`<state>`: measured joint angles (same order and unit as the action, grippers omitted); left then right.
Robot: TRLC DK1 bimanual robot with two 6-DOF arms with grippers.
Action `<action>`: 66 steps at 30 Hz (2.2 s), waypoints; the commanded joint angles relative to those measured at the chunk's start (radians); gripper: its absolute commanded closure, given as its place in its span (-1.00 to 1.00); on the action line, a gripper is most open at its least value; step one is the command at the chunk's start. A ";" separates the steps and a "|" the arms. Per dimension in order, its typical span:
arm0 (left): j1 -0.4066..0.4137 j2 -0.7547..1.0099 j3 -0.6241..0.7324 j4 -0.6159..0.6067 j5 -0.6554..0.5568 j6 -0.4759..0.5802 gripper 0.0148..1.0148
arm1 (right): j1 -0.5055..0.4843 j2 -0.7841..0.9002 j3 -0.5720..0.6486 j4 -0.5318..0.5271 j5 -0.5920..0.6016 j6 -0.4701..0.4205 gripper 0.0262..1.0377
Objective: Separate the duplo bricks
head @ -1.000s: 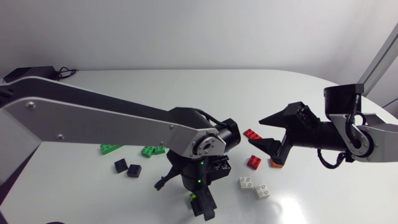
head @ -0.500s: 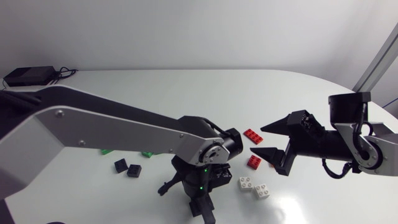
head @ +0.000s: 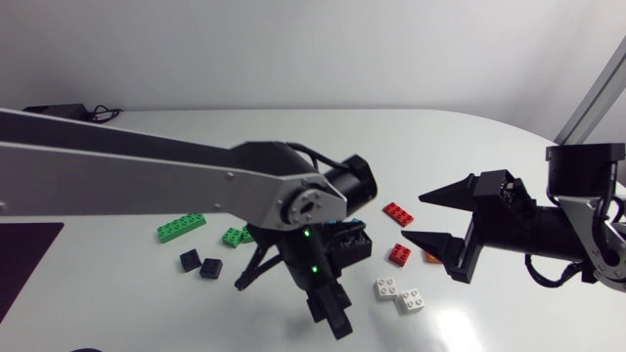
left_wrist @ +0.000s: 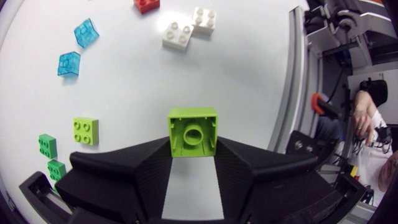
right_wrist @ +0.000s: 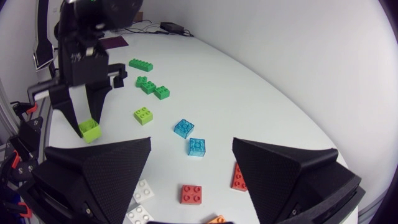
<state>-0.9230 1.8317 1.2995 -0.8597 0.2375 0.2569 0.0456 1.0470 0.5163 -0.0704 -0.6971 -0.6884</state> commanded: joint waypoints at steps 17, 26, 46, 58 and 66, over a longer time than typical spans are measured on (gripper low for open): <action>0.311 -0.107 0.116 0.142 0.789 -0.010 0.37 | 0.310 -0.358 -0.131 0.044 0.219 0.178 -0.81; 0.288 -0.068 0.136 0.160 0.839 -0.007 0.39 | 0.470 -0.427 -0.128 0.098 0.406 0.188 -0.81; 0.233 0.008 0.159 0.166 0.852 0.004 0.39 | 0.534 -0.406 -0.153 0.192 0.456 0.197 -0.02; 0.230 0.018 0.146 0.166 0.853 0.008 0.39 | 0.574 -0.446 -0.168 0.188 0.504 0.194 0.55; 0.270 -0.065 0.146 0.152 0.852 0.010 -0.92 | 0.568 -0.463 -0.162 0.159 0.519 0.184 0.55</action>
<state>-0.6743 1.8153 1.4384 -0.7013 1.0882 0.2501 0.6098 0.5949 0.3584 0.0906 -0.1890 -0.5152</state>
